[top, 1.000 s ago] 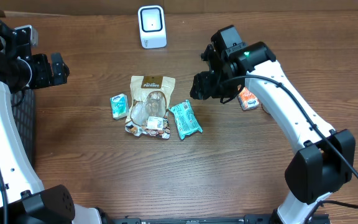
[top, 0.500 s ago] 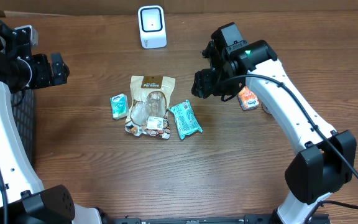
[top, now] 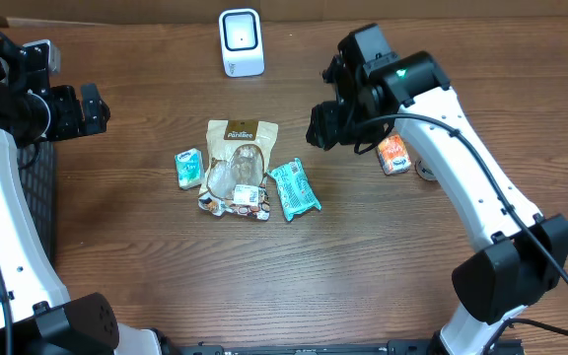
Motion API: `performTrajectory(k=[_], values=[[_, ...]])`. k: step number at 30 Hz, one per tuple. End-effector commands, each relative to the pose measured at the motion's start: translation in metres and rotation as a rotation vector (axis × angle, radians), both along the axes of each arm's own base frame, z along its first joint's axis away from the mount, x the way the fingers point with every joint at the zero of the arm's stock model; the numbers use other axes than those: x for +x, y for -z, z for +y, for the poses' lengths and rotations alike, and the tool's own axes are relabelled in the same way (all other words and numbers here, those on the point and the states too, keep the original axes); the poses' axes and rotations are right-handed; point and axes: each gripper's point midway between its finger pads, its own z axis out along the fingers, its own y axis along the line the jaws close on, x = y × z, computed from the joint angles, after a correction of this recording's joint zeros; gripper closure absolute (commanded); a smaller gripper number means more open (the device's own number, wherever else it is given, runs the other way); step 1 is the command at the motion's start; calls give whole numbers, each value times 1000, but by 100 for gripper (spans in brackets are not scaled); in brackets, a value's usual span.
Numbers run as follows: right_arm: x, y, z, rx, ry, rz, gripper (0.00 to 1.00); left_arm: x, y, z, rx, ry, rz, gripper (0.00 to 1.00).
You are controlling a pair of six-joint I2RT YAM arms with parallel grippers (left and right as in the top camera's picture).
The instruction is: Scan the item barcode
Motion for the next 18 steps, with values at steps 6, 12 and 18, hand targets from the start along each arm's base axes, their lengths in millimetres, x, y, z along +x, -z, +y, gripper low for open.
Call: performTrajectory(k=[6, 12, 18], values=[[3, -26, -5, 1, -2, -70, 38, 2, -2, -3, 6, 22, -8, 0], [2, -25, -5, 0, -3, -66, 38, 2, -2, -3, 6, 22, -8, 0], [1, -25, -5, -2, -2, -62, 39, 2, -2, -3, 6, 22, -8, 0]])
